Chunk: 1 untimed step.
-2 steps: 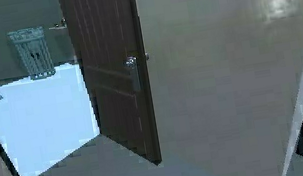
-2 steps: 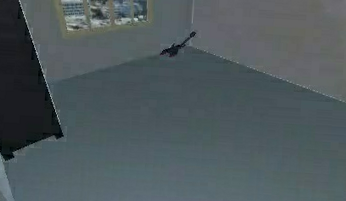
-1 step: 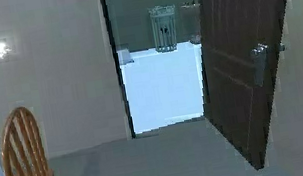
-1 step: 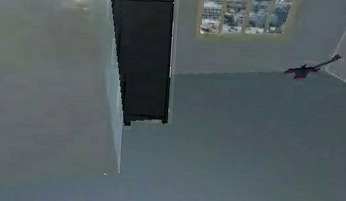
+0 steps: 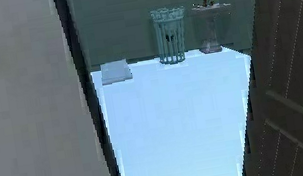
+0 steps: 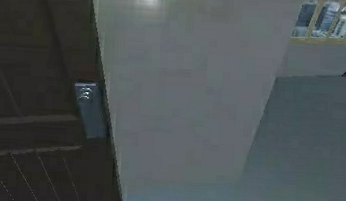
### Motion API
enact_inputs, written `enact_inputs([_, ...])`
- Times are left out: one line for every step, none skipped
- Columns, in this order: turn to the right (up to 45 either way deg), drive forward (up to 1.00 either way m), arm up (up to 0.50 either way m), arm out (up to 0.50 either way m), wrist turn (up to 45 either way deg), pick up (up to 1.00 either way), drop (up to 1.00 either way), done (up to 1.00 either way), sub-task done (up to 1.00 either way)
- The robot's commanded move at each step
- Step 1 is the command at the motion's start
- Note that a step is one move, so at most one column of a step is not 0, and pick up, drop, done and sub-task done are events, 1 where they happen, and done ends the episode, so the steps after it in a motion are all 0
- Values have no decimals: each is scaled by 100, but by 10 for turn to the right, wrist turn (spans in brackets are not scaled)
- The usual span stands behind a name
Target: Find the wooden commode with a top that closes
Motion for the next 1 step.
enact_inputs([0,100,0,0,0,0,0,0,0])
